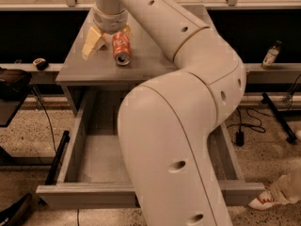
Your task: Place coke can into top drawer
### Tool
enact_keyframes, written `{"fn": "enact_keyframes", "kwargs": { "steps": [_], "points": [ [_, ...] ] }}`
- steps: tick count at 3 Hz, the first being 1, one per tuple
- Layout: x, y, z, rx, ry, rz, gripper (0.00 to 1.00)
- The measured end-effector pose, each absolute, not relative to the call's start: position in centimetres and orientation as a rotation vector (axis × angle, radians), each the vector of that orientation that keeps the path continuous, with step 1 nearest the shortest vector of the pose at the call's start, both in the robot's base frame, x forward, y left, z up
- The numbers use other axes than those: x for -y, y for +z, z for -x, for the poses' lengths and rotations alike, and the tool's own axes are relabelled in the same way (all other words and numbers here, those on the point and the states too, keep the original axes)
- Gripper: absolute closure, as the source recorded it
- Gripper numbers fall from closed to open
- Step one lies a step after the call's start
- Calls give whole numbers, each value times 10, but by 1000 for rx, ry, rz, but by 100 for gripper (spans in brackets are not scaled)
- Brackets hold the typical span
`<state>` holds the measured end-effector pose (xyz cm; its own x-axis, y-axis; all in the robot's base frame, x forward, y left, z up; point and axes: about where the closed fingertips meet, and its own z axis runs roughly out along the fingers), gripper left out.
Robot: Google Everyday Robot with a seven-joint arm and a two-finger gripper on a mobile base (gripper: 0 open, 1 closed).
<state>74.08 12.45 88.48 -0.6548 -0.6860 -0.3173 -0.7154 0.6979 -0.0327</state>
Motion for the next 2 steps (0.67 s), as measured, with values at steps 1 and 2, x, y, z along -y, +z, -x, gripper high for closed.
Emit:
{"fn": "enact_keyframes", "kwargs": {
  "steps": [1, 2],
  "points": [
    [-129, 868, -756, -2617, 111, 1037, 0],
    [-131, 843, -767, -2636, 80, 1015, 2]
  ]
}}
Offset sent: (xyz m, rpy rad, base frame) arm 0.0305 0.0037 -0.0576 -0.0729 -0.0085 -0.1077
